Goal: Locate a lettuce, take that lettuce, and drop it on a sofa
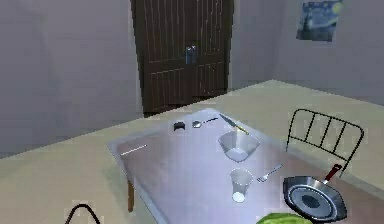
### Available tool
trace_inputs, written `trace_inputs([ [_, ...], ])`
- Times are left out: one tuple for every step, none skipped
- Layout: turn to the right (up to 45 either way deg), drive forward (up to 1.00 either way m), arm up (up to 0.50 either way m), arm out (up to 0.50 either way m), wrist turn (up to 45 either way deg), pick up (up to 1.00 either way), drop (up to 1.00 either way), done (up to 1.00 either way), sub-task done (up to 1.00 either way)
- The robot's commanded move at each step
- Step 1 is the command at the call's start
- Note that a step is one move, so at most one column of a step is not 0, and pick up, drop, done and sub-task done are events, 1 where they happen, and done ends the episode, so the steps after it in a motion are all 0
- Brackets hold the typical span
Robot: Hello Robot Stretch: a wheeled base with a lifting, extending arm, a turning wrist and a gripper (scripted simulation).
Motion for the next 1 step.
trace_inputs([
  [45.0,0.00,0.00,0.00,0.0,0.00,0.00,0.00,0.00],
])
